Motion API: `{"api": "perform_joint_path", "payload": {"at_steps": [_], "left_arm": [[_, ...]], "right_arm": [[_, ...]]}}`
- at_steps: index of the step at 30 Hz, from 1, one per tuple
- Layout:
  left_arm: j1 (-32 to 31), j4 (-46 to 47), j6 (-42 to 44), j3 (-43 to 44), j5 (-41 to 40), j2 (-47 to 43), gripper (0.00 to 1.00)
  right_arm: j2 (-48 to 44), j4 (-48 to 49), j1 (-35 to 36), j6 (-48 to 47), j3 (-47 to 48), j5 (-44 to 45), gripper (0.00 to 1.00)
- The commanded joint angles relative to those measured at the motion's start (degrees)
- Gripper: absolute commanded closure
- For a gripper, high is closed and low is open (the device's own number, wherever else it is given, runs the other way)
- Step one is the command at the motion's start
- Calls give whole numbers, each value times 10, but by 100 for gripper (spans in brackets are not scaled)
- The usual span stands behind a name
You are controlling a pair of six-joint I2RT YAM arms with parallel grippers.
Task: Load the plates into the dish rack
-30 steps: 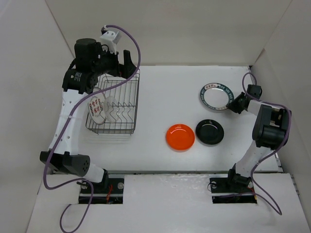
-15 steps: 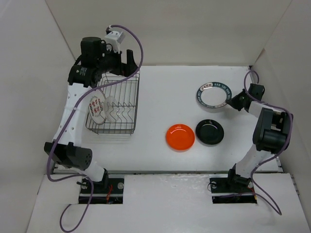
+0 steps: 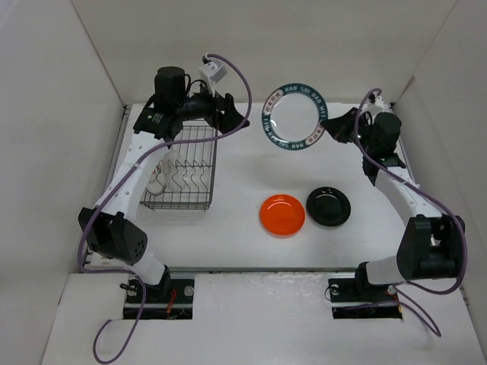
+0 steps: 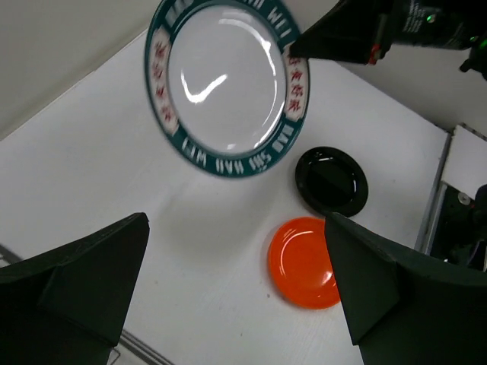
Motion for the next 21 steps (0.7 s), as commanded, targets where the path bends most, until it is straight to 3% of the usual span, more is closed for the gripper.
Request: {"api": "perform_joint_path", "payload": {"at_steps": [1,6,21], "left_arm": [[-7,118,-38,-19,71,-26,0],[-30,97,-39,5,58,4,0],[-36,107,5,-43,-34,-7,0]], "right_arm": [[-6,83,41,-19,14,-60,100],[-6,115,84,-12,14,-73,100],[-55,123,110,-17,32,-122,100]]}}
